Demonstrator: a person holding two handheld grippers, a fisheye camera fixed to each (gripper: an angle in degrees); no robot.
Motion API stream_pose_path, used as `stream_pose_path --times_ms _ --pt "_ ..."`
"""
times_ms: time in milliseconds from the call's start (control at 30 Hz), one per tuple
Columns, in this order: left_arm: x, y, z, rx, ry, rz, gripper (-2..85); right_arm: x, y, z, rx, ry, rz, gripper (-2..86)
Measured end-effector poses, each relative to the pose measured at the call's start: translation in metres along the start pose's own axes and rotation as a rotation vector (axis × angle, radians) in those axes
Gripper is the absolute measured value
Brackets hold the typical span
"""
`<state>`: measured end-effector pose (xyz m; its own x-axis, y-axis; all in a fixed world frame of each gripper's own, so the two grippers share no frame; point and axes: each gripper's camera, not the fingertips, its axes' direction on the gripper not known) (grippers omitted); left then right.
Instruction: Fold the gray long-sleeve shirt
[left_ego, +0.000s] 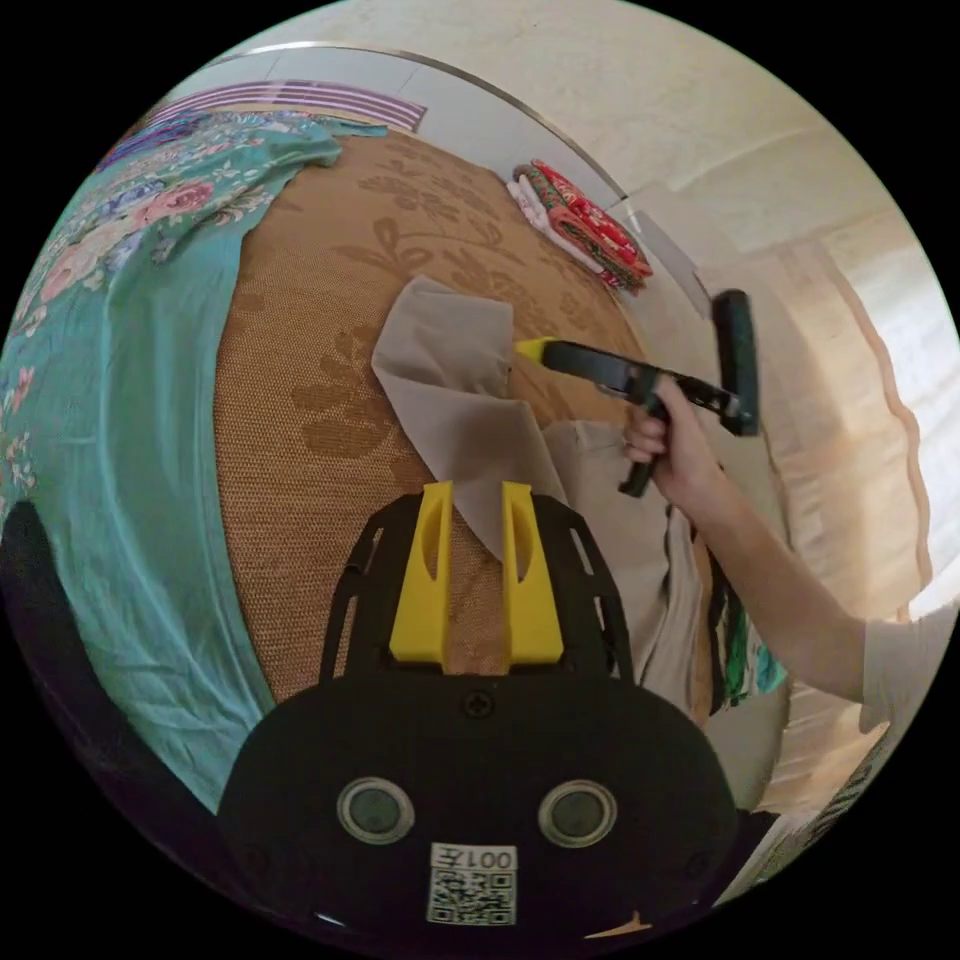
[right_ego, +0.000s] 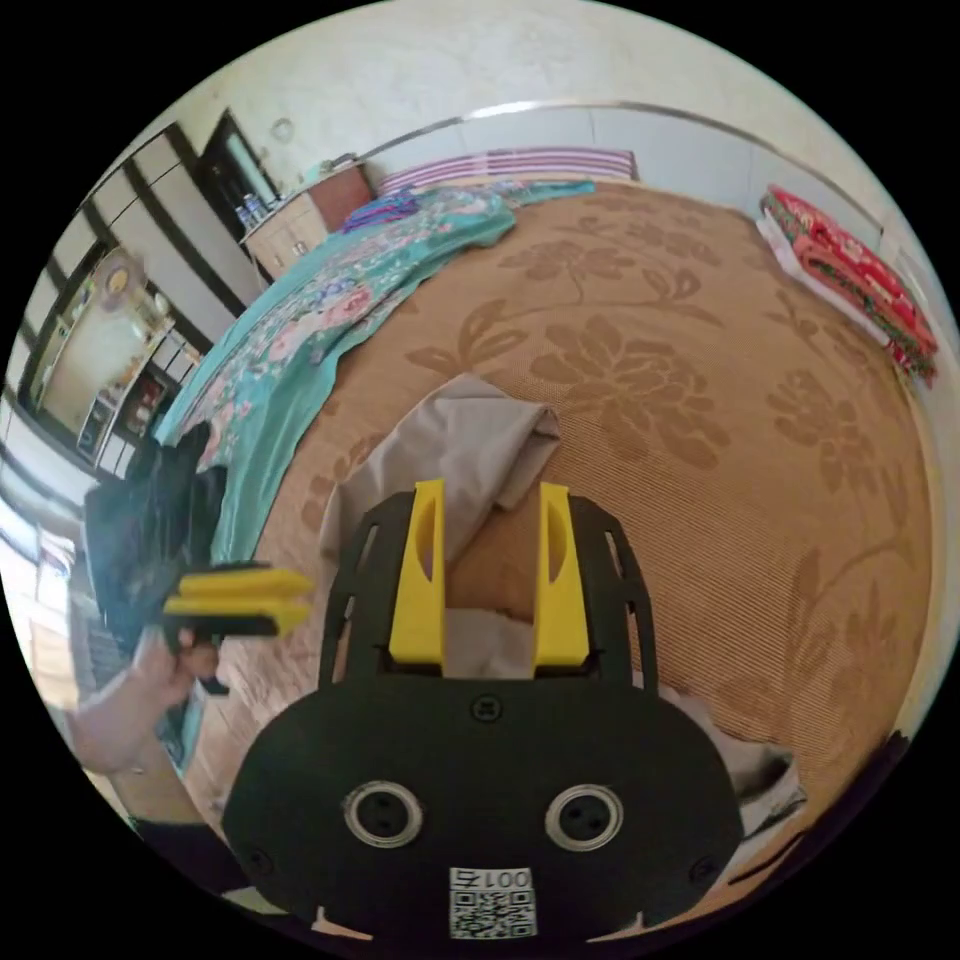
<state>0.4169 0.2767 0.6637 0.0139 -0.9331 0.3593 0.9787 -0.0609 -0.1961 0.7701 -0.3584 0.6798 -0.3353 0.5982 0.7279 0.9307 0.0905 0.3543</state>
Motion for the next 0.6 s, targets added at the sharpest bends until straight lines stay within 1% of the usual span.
stream_pose_path --times_ms 100,167,233,267,300,367,433,500,567,600 --pt "-0.018 0.038 -0.04 0.01 0.084 -0.025 4.4 0.013 -0.041 0.053 -0.055 -0.053 0.093 9.8" --pt "-0.03 0.059 -0.065 0.012 0.119 -0.036 4.4 0.018 -0.064 0.085 -0.083 -0.101 0.159 5.6" --pt "-0.047 0.085 -0.101 0.02 0.139 -0.05 4.7 0.015 -0.077 0.098 -0.05 -0.174 0.156 3.6" --pt "-0.051 0.091 -0.11 0.028 0.138 -0.054 4.8 0.008 -0.085 0.1 -0.016 -0.299 0.098 2.9" --pt "-0.06 0.103 -0.13 0.053 0.139 -0.061 5.1 0.003 -0.09 0.101 -0.002 -0.379 0.062 2.6" --pt "-0.076 0.118 -0.159 0.092 0.15 -0.075 6.4 -0.017 -0.106 0.094 0.044 -0.659 -0.08 1.7" --pt "-0.097 0.134 -0.193 0.159 0.174 -0.091 8.0 -0.036 -0.119 0.088 0.023 -0.775 -0.181 1.4" --pt "-0.111 0.142 -0.212 0.206 0.191 -0.11 9.7 -0.055 -0.131 0.081 -0.01 -0.867 -0.286 1.2" --pt "-0.12 0.146 -0.227 0.236 0.232 -0.104 11.1 -0.077 -0.147 0.074 -0.069 -1.023 -0.412 1.1" --pt "-0.124 0.15 -0.236 0.268 0.259 -0.096 11.7 -0.082 -0.15 0.072 -0.084 -1.068 -0.443 1.0"
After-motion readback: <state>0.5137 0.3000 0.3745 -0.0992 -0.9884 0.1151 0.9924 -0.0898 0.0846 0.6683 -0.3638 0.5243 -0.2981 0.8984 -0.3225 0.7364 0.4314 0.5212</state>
